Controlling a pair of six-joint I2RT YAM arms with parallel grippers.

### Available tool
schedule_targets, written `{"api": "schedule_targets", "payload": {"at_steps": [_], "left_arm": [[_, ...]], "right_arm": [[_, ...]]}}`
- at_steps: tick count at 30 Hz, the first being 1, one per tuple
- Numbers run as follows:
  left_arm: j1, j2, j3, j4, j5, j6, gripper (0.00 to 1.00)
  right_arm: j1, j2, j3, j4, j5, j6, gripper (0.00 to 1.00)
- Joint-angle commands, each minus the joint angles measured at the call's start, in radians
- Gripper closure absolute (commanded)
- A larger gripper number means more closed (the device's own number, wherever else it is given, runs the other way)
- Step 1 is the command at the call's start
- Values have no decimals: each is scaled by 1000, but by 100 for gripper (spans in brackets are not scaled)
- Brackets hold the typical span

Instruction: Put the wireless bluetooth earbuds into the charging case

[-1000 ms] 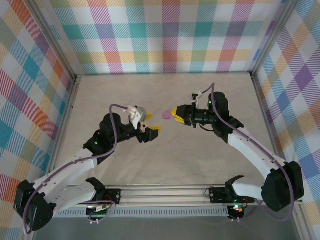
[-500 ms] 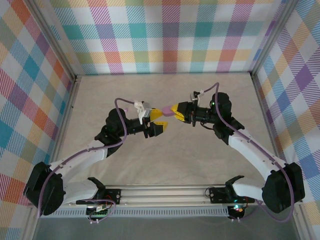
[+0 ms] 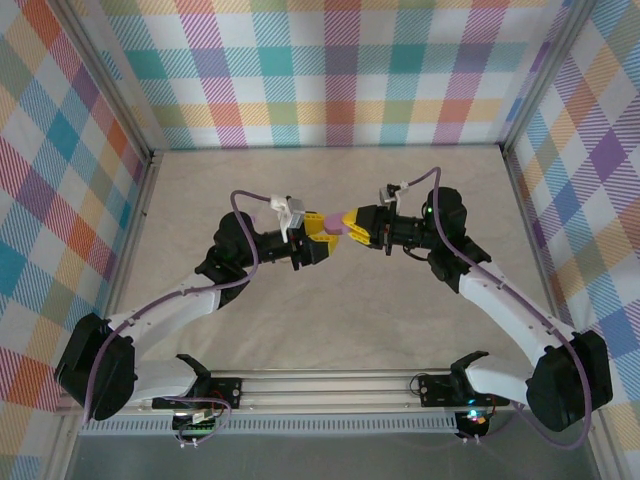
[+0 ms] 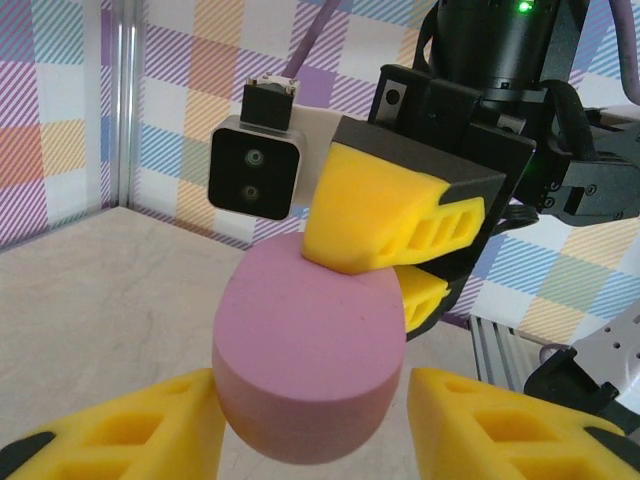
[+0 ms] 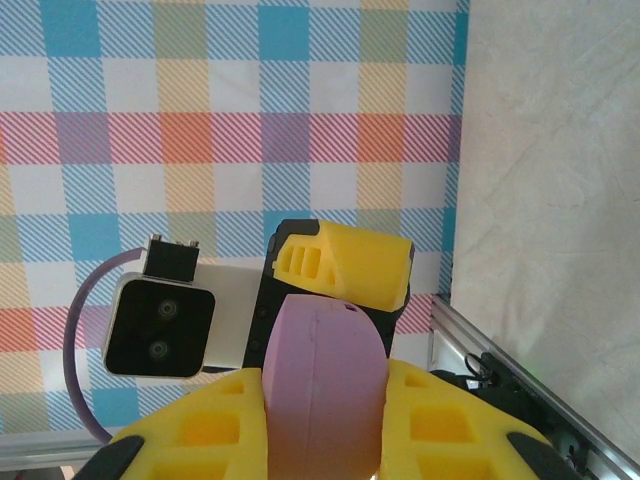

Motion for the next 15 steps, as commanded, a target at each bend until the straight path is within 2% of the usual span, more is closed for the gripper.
{"api": "schedule_targets", "payload": {"at_steps": [1,8,15], "left_arm": [[5,9,39,58,45,-1,54],[5,19,55,57,57,3,61],[6,40,75,44,73,4,55]], "right_arm": [[11,-18,-9,35,-13,8,94],[21,-8,-5,42,-23,16,94],[25,-2,-10,68,-24,38,94]]}}
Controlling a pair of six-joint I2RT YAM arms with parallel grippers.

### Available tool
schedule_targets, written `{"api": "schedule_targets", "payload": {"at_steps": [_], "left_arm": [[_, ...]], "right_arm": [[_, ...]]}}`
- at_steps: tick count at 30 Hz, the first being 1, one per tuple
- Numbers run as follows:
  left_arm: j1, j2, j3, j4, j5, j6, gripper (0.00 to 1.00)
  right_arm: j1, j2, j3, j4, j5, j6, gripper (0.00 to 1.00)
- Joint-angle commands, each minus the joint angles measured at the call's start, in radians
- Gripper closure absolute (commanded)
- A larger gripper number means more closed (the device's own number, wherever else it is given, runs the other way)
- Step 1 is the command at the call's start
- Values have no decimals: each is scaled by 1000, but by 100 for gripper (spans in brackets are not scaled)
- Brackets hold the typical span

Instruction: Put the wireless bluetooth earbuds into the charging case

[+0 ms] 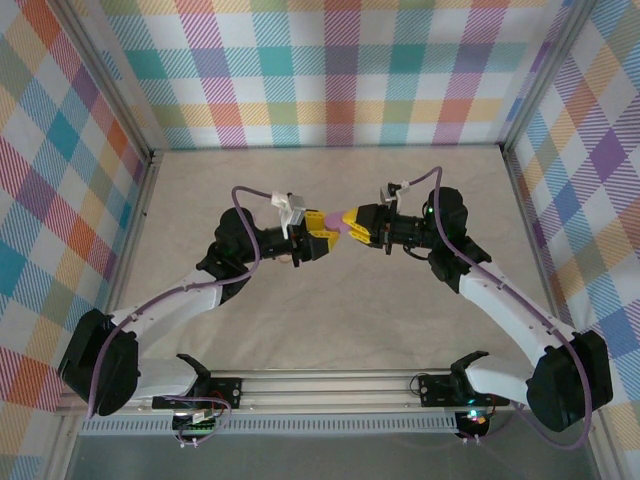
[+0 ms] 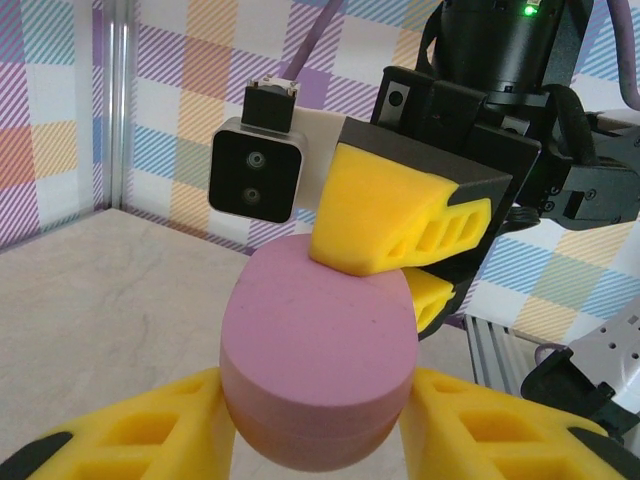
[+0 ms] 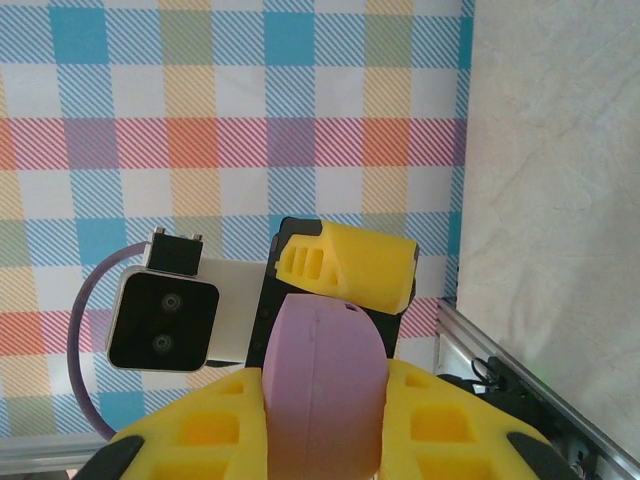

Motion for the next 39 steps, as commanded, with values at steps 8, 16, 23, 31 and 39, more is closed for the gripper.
{"api": "schedule_targets", "payload": {"at_steps": [8,16,23,31,39], "left_arm": [[-6,20,57,36,45,7,55],[-6,26,64,24,55,15,72],[-3,-40,34,-103,7,90,86],[12,-160,24,-353,-3,194,97],[14,-198,51,-499,55,219,100]], "right_arm": [[21,3,-10,46,-38,16,94],[23,11,-12,43,-46,9,84],[0,-35,102,-238,-35,-258,42],[-24,-159,266,-724,137,-1007,38],[132,-139,313,-848,269,-1434,37]]}}
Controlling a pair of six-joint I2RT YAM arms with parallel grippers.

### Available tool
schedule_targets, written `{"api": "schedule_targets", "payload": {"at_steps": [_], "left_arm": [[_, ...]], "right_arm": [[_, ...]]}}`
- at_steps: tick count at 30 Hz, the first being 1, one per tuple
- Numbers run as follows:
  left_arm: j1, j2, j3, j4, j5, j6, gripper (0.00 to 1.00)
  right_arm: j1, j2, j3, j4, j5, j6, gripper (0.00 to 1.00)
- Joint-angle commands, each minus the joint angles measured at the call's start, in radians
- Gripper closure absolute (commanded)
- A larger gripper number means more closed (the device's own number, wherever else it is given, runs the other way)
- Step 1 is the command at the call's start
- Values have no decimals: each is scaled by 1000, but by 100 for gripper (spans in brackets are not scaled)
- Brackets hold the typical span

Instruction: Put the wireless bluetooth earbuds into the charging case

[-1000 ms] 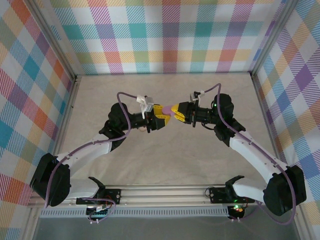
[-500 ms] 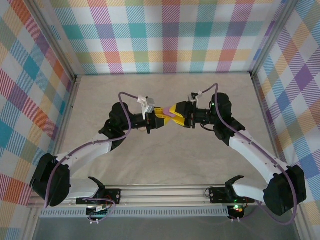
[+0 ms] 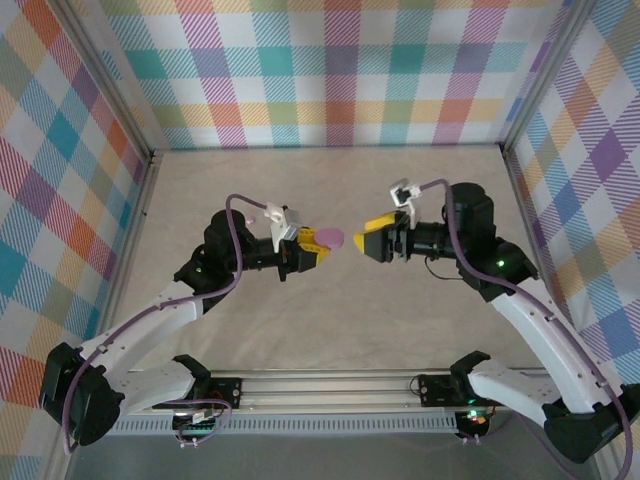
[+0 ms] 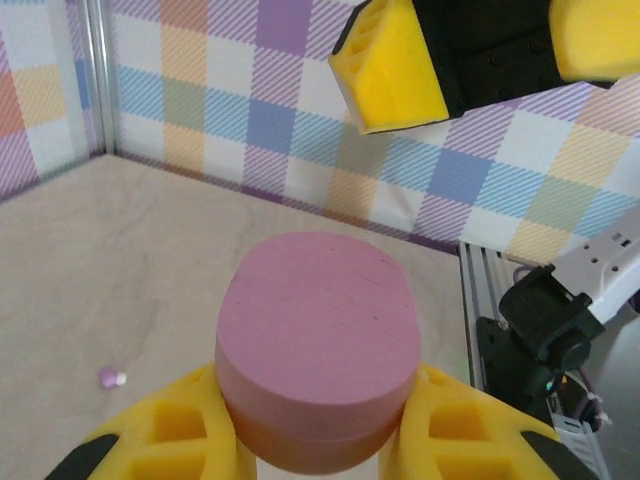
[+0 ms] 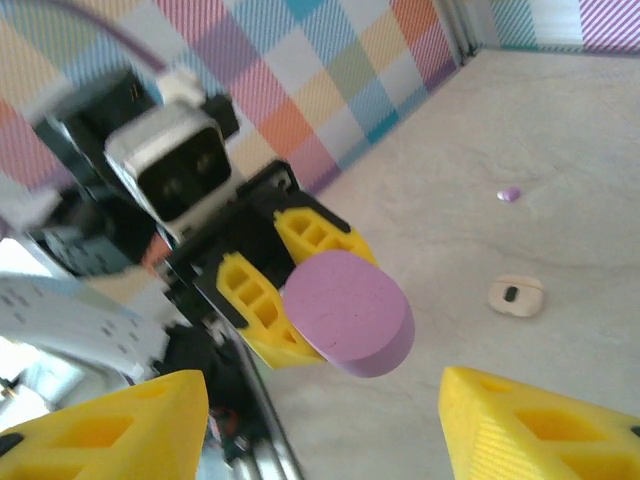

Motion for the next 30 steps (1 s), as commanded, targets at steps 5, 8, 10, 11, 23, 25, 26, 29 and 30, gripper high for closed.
{"api": "schedule_targets", "payload": {"at_steps": [5,8,10,11,23,25,26,29,30], "left_arm": [[9,-24,28,-72,60,9,100],[8,-23,28,-78,69,6,100],[8,-26,28,-80,73,6,100],[8,-25,27,-80,75,5,100],[8,-37,29,-109,107,11,100],[8,-40,27,-110,113,11,100],[8,-39,25,-112,113,11,100],[8,-40,14,-113,116,12,100],[8,-43,9,-112,115,12,100]], "right_arm": [[149,89,65,-160,182,-413,37],[176,122,81,-175,207,-464,36],[186,138,91,-178,216,-477,36],[188,145,95,-177,222,-481,36],[189,215,153,-170,361,-443,40],[186,223,170,-178,380,-432,40],[185,226,179,-181,385,-427,41],[177,226,197,-187,371,-412,41],[173,226,205,-187,362,-406,41]]}}
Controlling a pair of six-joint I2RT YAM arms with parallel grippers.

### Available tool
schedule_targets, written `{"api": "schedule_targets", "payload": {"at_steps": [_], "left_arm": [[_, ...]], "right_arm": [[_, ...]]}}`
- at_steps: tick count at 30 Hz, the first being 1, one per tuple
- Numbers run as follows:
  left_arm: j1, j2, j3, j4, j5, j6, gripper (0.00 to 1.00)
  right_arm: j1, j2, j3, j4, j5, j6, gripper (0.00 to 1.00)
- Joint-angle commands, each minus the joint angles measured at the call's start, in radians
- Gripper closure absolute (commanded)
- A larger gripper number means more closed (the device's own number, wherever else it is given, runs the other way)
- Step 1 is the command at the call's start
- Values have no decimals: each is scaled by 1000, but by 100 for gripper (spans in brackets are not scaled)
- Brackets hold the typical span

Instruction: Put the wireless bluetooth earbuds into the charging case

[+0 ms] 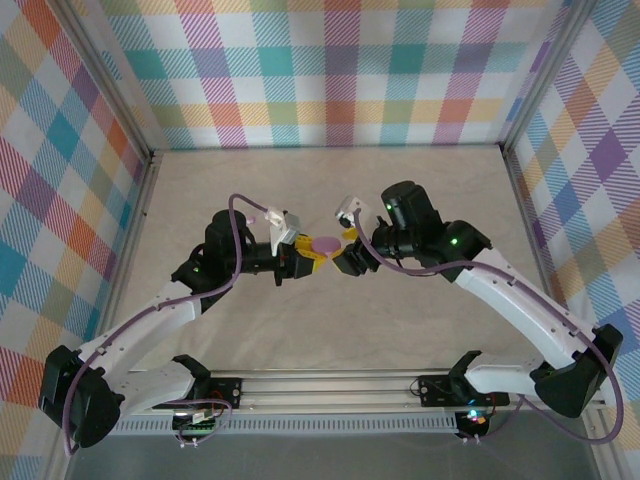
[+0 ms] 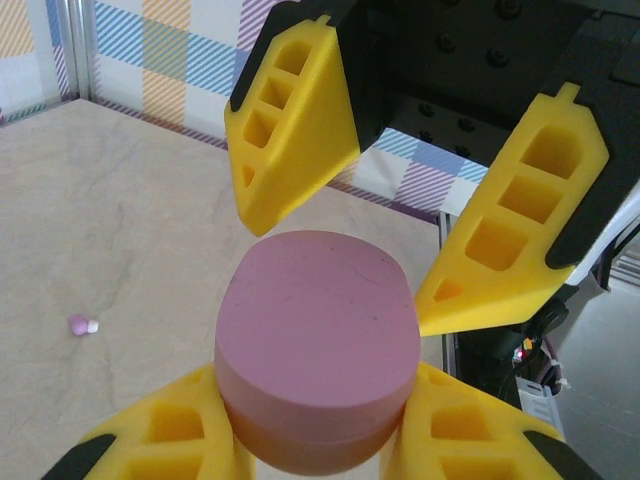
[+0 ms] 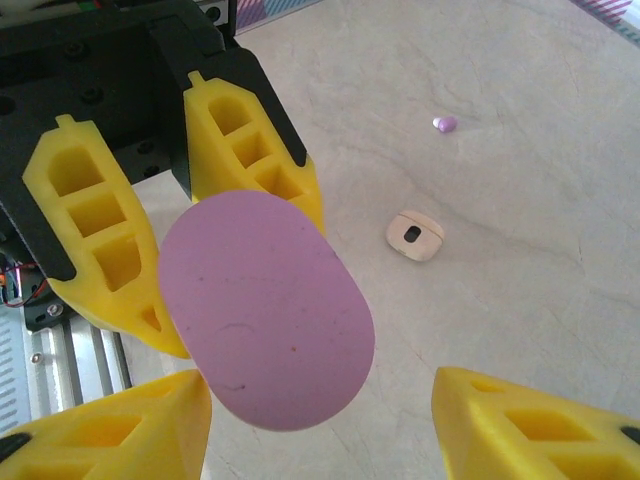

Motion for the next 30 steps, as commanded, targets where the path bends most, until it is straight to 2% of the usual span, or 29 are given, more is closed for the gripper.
{"api": "schedule_targets", "payload": {"at_steps": [1,16,19,29,30], "left_arm": [[-4,-35,6,-16,67,10,100],[-4,-59,-17,-28,71,13,100],[-4,-64,-25,-17,62,7,100],[0,-56,-80,20,-85,-32,100],[1,-56,-87,20,-102,-35,100]], "right_arm": [[-23,4,58,23,39,30,41],[-73,39,78,39,-5,109,42],[-78,54,88,27,-15,171,42],[-91,10,106,10,-85,371,39],[-103,9,118,-4,-125,397,39]]}}
